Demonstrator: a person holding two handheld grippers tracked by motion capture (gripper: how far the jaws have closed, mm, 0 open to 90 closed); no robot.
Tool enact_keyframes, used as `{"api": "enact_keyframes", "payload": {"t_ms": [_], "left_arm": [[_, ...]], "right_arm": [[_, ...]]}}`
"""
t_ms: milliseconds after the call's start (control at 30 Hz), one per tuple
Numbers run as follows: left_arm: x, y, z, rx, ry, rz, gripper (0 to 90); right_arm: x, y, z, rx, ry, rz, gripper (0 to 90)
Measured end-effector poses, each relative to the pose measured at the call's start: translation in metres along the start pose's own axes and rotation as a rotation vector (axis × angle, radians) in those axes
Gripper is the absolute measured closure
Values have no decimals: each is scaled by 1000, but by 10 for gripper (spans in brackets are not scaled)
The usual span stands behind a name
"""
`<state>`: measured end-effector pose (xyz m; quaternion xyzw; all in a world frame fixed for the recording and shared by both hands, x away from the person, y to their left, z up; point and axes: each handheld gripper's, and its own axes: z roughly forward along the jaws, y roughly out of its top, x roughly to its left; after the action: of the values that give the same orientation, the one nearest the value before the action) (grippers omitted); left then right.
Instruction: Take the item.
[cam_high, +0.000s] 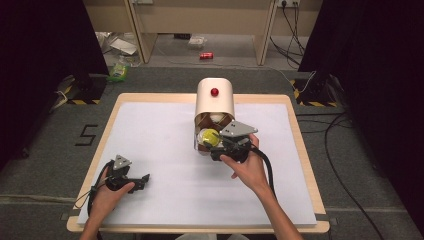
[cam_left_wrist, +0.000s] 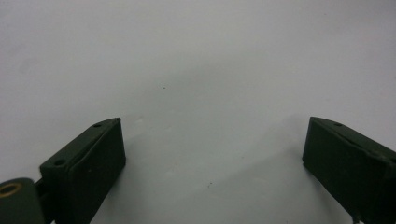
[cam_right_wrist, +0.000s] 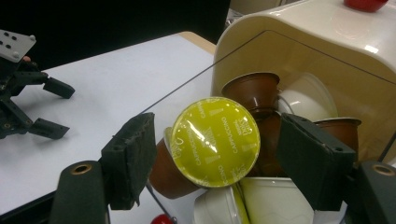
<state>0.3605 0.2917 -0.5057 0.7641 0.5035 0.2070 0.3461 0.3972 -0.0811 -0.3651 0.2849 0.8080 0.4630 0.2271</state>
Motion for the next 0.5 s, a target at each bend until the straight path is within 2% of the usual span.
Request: {"api": "enact_keyframes", "payload": {"t_ms": [233,367,500], "left_arm": [[0,0,0,1,0,0,51],[0,0,0,1,1,1,50],[0,0,0,0,0,0,51]], "right_arm": [[-5,1,6,3,0,15,292],[-2,2,13,8,10,14,288],[1,3,18,22,2,12,289]]}}
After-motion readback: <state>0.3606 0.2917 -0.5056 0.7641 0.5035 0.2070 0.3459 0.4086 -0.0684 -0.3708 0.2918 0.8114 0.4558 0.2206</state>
